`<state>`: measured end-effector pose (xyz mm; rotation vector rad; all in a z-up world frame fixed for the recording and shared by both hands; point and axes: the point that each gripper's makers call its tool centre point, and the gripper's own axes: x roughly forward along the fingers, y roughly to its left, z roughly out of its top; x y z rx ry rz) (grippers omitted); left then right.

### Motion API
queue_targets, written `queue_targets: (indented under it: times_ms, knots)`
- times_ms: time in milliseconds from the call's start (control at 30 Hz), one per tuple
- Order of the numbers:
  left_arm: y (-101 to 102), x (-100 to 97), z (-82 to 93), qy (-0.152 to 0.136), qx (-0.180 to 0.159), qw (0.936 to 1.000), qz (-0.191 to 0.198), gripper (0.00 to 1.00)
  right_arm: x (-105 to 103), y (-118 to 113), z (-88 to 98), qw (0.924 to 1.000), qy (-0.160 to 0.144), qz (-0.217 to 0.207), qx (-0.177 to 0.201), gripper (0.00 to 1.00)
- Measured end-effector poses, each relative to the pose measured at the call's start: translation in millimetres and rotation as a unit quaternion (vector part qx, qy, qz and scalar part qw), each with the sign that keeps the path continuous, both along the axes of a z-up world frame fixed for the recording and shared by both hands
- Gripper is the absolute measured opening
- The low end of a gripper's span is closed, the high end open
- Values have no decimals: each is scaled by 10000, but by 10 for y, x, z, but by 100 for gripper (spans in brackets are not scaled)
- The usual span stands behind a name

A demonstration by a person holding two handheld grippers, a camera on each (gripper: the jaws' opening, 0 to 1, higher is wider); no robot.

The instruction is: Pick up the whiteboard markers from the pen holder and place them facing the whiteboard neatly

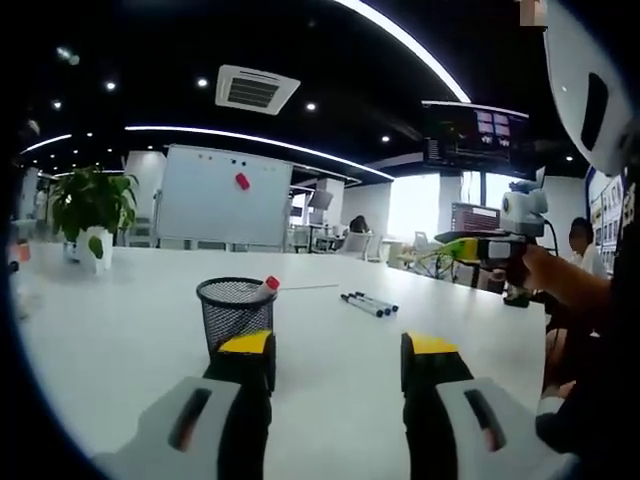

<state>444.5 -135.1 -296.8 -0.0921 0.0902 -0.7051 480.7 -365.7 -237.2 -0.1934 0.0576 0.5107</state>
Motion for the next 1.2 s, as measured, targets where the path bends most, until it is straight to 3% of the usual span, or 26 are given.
queue_targets:
  times_ms: [300,533,867,967,1033,1200]
  knots:
    - [-20,-15,49,-65,49,10000,-57,56,-123,79,-86,10000,34,81,-4,65]
    - [-36,-3,48,-66,-15,9999,-78,57,-166,112,-242,9996,105,83,-230,65]
    - [33,-31,-7,28,72,9999,-99,57,-202,194,-193,9998,71,137,-157,65]
    - [57,-7,-14,47,38,9999,-85,56,-198,192,-217,9999,155,48,5,60]
    - [51,-5,-21,54,25,9999,-102,56,-200,223,-239,9996,209,47,202,62]
    - [15,-1,-37,94,14,9998,-194,56,-199,303,-256,9996,215,130,153,63]
